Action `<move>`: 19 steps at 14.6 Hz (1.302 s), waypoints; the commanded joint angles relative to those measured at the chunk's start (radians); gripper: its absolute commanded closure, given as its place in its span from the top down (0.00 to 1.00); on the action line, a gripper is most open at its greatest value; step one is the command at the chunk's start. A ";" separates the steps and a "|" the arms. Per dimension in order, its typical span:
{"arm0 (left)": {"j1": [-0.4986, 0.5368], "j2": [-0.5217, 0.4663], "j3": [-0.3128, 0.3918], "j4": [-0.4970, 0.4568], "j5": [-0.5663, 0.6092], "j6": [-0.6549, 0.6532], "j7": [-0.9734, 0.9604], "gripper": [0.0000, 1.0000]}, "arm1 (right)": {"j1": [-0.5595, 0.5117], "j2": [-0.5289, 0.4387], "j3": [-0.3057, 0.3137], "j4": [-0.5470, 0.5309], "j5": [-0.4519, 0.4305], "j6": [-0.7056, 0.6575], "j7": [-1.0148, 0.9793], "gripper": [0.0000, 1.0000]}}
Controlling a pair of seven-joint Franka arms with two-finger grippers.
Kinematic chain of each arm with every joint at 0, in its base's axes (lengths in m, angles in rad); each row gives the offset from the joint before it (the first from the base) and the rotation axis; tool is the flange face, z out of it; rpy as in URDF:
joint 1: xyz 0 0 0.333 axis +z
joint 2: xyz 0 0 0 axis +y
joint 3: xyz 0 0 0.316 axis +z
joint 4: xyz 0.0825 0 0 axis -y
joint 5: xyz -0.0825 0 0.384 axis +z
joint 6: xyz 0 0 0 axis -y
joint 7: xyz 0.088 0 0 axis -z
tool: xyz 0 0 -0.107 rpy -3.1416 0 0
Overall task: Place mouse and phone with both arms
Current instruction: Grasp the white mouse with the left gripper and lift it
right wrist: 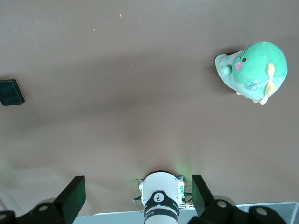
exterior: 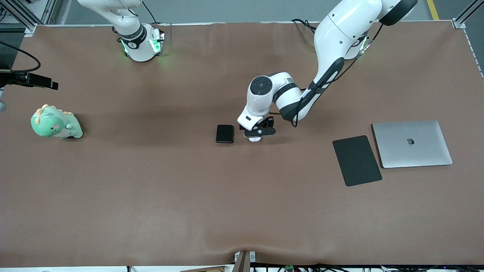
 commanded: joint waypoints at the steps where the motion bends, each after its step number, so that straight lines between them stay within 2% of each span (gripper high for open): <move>1: -0.009 0.029 0.004 0.027 0.036 0.021 -0.039 0.78 | -0.009 0.026 0.004 0.022 0.005 -0.019 -0.013 1.00; 4: -0.008 0.030 0.006 0.029 0.034 0.019 -0.023 0.54 | -0.007 0.028 0.009 0.022 0.005 -0.054 -0.005 1.00; 7: 0.008 0.015 0.006 0.029 0.036 0.019 0.004 0.21 | 0.017 0.029 0.018 0.021 0.005 -0.063 -0.001 1.00; 8: 0.024 0.003 0.006 0.027 0.036 0.016 0.026 0.18 | 0.026 0.031 0.018 0.019 0.006 -0.062 -0.001 1.00; 10: 0.081 -0.043 0.003 0.021 0.036 0.010 0.073 0.17 | 0.062 0.037 0.021 0.011 0.008 -0.050 0.003 1.00; 13: 0.164 -0.121 -0.002 0.001 0.036 -0.008 0.116 0.18 | 0.094 0.069 0.021 0.008 0.057 -0.019 0.025 1.00; 17: 0.334 -0.198 -0.005 -0.060 0.034 -0.010 0.321 0.18 | 0.183 0.114 0.023 0.001 0.063 0.025 0.196 1.00; 19: 0.437 -0.217 -0.011 -0.079 0.034 -0.010 0.459 0.18 | 0.201 0.131 0.024 -0.001 0.063 0.056 0.203 1.00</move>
